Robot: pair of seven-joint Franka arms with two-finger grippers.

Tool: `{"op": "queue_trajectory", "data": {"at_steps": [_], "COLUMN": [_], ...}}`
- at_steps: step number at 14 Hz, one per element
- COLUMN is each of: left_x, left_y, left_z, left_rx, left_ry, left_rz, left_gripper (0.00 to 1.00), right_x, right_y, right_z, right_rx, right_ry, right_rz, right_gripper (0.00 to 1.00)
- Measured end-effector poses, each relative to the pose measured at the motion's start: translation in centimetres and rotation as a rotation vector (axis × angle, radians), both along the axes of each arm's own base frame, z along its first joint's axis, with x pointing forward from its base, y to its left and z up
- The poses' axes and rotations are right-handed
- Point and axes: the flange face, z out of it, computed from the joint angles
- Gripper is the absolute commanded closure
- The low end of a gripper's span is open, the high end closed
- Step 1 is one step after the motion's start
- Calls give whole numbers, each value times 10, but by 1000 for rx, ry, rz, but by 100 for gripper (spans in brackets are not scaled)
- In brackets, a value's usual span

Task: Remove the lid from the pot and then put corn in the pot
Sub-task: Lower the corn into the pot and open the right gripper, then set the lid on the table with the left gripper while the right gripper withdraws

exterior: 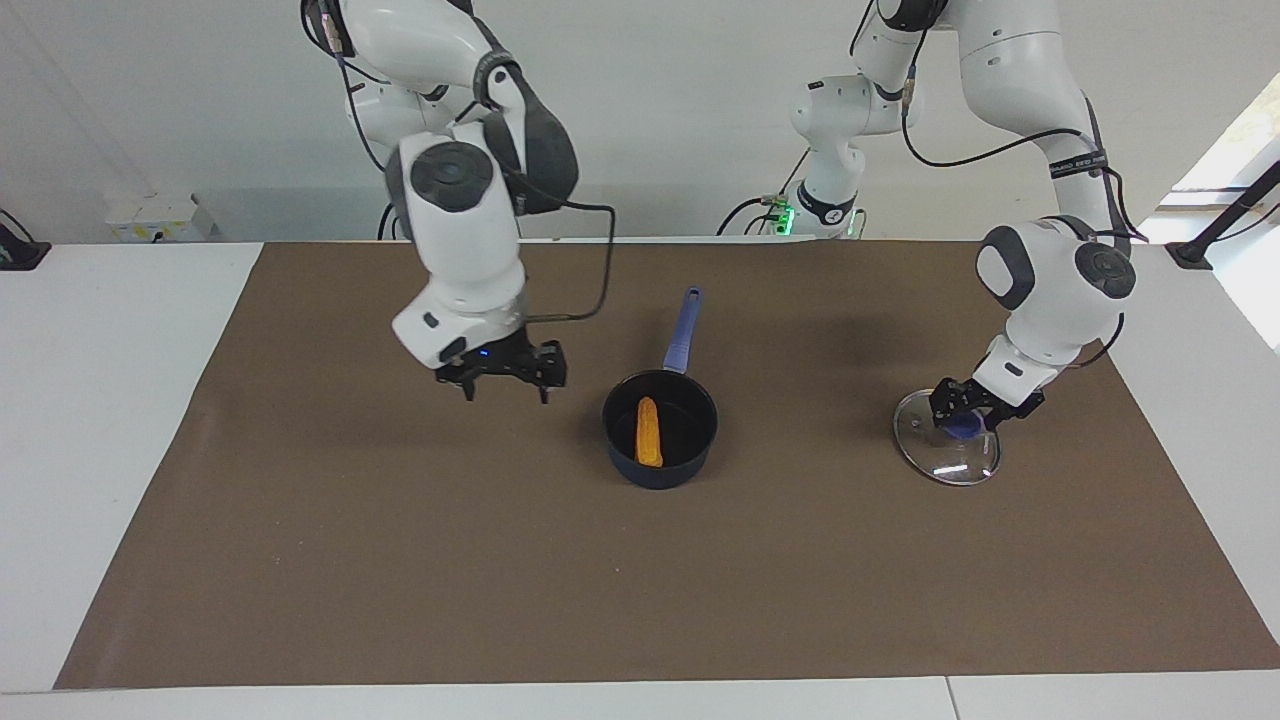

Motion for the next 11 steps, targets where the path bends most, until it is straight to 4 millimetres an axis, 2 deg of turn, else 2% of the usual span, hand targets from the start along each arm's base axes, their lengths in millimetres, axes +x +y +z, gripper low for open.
{"op": "queue_trajectory", "data": {"at_steps": [1,2,4,6,8,11], "left_x": [4,8,17,18,14,-7], "left_y": [-4,-9,-16,-26,-34,-49], "left_z": [11,27,73,113,146,192], "left_rx": [-2,-4,-8,-11,-13,-18], "left_ry": [-1,9,29,38,35,27], "left_rz": [-10,-19,-36,-54,-25,85], "left_gripper": [0,0,0,0,0,0], "right_x": [-10,-21,-44,-58,-73,-92], "right_y": [-23,-35,-42,-55,-85,-116], "right_z": [22,42,67,67,54,42], "right_rx": [-1,-3,-11,-20,-21,-14], "right_ry": [12,22,53,94,141,172], "right_rz": [-6,-11,-9,-1,12,-7], "right_gripper": [0,0,0,0,0,0]}}
